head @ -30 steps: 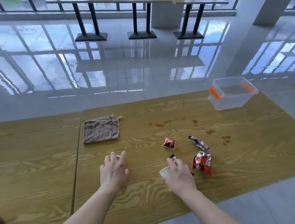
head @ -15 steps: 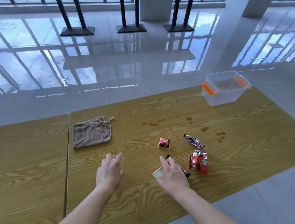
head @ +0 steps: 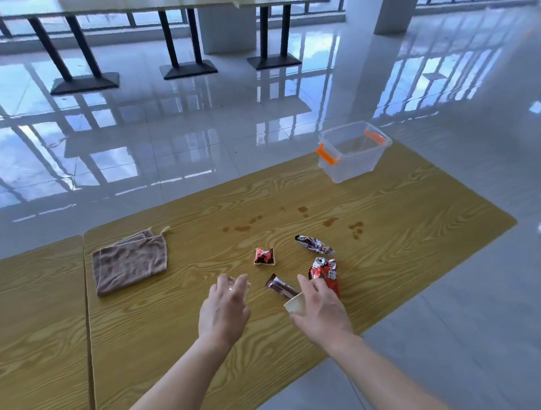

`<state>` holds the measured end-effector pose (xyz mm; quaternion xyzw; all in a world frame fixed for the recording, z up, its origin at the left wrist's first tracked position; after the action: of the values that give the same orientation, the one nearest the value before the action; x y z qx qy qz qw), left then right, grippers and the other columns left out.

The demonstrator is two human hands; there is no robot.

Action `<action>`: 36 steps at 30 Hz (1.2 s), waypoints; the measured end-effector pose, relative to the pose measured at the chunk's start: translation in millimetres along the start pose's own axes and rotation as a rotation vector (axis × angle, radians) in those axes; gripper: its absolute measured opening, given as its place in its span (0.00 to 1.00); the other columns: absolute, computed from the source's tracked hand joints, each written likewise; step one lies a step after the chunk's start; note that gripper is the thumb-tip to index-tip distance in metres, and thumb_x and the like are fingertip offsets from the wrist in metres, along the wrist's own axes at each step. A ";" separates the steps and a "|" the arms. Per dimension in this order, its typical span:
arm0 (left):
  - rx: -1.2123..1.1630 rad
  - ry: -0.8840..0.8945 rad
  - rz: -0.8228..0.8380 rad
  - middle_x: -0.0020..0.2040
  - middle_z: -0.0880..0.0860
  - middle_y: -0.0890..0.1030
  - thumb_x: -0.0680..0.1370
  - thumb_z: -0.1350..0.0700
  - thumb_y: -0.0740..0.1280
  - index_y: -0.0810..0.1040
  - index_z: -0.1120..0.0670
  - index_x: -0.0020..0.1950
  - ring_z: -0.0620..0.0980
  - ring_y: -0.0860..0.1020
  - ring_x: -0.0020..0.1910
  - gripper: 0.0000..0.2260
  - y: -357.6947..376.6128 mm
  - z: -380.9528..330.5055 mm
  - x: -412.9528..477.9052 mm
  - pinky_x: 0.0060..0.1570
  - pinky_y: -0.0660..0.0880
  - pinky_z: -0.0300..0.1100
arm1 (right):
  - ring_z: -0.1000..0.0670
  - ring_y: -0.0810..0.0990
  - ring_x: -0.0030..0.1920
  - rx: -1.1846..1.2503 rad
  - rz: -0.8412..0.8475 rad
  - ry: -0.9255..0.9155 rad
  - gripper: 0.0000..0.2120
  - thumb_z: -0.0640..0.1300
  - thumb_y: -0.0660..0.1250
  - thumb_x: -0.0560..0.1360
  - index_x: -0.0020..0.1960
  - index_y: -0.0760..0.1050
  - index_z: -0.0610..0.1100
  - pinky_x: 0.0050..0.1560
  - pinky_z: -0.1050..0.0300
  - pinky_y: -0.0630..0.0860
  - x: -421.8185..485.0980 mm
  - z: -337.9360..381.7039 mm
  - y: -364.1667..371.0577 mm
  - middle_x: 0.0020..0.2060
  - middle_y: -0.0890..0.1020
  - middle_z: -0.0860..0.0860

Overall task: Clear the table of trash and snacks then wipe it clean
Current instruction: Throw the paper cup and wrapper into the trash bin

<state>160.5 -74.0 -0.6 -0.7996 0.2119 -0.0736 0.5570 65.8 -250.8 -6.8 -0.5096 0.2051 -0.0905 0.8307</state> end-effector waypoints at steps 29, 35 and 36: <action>0.057 0.655 0.259 0.65 0.52 0.70 0.77 0.56 0.66 0.67 0.47 0.71 0.52 0.73 0.58 0.23 216.5 -447.4 -169.6 0.47 0.74 0.43 | 0.43 0.72 0.63 0.234 -0.267 0.541 0.39 0.55 0.70 0.75 0.79 0.55 0.48 0.60 0.52 0.71 -268.2 -430.0 -76.1 0.67 0.68 0.45; 0.090 0.783 0.378 0.66 0.52 0.71 0.78 0.56 0.66 0.68 0.45 0.71 0.52 0.73 0.60 0.22 278.4 -496.0 -198.5 0.50 0.73 0.40 | 0.43 0.75 0.62 0.299 -0.307 0.705 0.38 0.54 0.71 0.75 0.78 0.57 0.47 0.59 0.52 0.73 -317.8 -487.2 -54.3 0.66 0.70 0.45; 0.094 0.798 0.399 0.66 0.51 0.70 0.78 0.57 0.66 0.67 0.45 0.71 0.52 0.72 0.61 0.22 289.0 -501.2 -201.3 0.49 0.72 0.40 | 0.42 0.75 0.61 0.317 -0.309 0.738 0.37 0.54 0.71 0.75 0.77 0.58 0.47 0.58 0.52 0.73 -325.8 -495.0 -47.0 0.65 0.70 0.44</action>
<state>-272.1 -503.8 -58.5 -0.6260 0.5568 -0.2766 0.4706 -438.8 -556.2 -80.6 -0.3340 0.3932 -0.4204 0.7463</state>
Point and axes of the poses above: each hand's wrist, its own x-axis towards the middle knuckle, its own y-axis out of the palm, z = x × y, the point moved 10 cm from there along x, towards the middle knuckle
